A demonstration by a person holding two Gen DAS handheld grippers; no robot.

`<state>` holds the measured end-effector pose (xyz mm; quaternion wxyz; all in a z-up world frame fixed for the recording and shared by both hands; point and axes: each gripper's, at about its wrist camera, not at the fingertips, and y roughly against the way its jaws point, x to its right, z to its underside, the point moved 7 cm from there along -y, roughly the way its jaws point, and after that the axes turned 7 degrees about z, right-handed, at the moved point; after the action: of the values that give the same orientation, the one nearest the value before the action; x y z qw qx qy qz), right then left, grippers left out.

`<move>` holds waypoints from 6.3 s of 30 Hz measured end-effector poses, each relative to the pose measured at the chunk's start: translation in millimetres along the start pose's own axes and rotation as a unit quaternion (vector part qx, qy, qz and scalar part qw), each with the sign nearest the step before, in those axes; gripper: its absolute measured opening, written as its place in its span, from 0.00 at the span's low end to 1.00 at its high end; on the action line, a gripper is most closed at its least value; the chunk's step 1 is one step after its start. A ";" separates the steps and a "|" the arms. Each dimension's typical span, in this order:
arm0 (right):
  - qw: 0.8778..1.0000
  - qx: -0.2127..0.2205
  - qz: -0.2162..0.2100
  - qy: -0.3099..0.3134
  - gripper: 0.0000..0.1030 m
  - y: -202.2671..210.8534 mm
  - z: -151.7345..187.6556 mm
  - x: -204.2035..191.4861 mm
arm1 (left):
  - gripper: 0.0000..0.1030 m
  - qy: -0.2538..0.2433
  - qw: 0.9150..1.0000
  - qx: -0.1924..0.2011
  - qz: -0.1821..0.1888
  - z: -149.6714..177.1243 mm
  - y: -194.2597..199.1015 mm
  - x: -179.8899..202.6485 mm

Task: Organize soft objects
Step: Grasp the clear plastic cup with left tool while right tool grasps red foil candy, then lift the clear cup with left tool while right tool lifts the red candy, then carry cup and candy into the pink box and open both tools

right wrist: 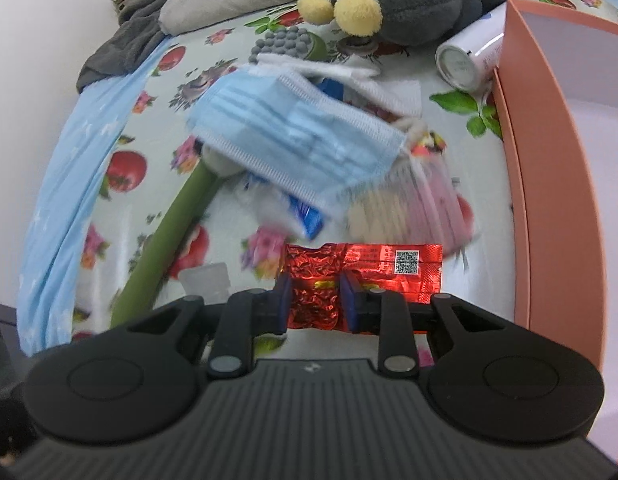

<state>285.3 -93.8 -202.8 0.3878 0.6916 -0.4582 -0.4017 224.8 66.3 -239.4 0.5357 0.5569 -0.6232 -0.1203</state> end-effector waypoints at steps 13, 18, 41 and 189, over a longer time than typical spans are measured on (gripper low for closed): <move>0.997 0.020 0.001 0.081 0.09 6.2 65.2 -6.8 | 0.14 -0.023 0.999 -0.031 -0.031 55.4 18.1 -25.9; 0.984 0.053 0.003 0.168 0.11 4.9 62.7 -15.3 | 0.18 -0.014 0.999 -0.027 -0.027 51.2 16.0 -37.8; 0.946 0.065 -0.003 0.317 0.55 -54.9 52.3 -33.1 | 0.48 -0.009 0.998 0.009 -0.061 35.0 13.2 -41.5; 0.962 0.208 0.117 -0.135 0.56 164.4 47.1 208.7 | 0.42 -0.267 0.960 0.012 0.083 10.0 -17.0 295.4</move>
<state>243.1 -344.9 -113.6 0.2144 0.6376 -0.6576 -0.3393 283.7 -187.3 -98.5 0.3509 0.4575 -0.7891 -0.2120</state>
